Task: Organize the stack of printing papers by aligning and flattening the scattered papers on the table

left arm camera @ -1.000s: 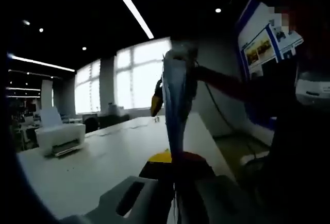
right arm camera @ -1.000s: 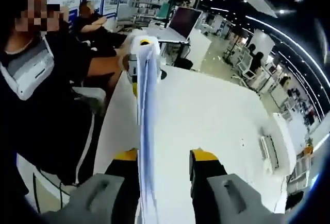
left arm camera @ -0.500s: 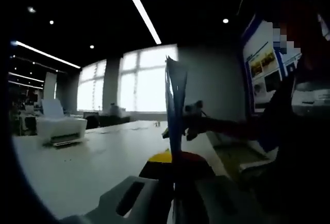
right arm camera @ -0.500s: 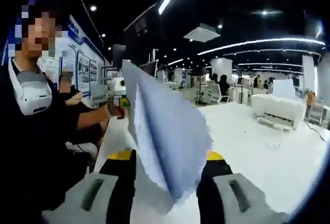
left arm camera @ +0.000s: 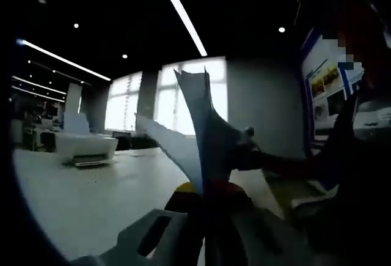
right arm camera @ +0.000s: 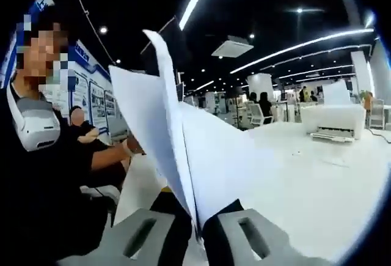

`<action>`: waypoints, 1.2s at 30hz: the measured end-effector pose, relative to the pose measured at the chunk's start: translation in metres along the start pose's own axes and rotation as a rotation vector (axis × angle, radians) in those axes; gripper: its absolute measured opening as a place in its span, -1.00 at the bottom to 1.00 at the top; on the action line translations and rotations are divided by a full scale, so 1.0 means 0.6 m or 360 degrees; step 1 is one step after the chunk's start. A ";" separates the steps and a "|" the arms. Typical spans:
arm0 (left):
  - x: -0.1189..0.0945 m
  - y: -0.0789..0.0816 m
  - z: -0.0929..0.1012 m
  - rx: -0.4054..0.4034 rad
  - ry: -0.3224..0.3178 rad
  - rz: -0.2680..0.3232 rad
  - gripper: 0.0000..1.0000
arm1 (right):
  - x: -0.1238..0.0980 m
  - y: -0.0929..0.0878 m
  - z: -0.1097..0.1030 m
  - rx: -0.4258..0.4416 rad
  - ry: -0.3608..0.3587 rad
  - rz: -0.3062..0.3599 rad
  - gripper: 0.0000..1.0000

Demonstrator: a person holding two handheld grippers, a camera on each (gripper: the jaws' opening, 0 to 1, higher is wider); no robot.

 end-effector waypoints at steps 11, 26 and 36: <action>-0.019 -0.067 -0.011 -0.0110 0.0075 -0.0124 -0.56 | 0.001 -0.017 0.001 -0.0075 -0.0012 -0.0104 -0.75; -0.001 -0.026 -0.020 -0.0085 0.0091 -0.0131 -0.68 | 0.005 0.017 0.019 0.0020 -0.0054 -0.0038 -0.87; 0.002 -0.033 -0.015 -0.0146 0.0073 -0.0108 -0.87 | 0.002 0.012 0.015 0.0146 -0.0078 0.0014 -1.00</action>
Point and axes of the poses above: the point that each gripper's makers call its tool centre point, and the gripper's own axes: x roughly forward along the fingers, z roughly to its right, y roughly out of its top, the point moved 2 cm from there along -x, roughly backward along the fingers, and after that the axes turned 14 degrees about z, right-handed, at the moved point
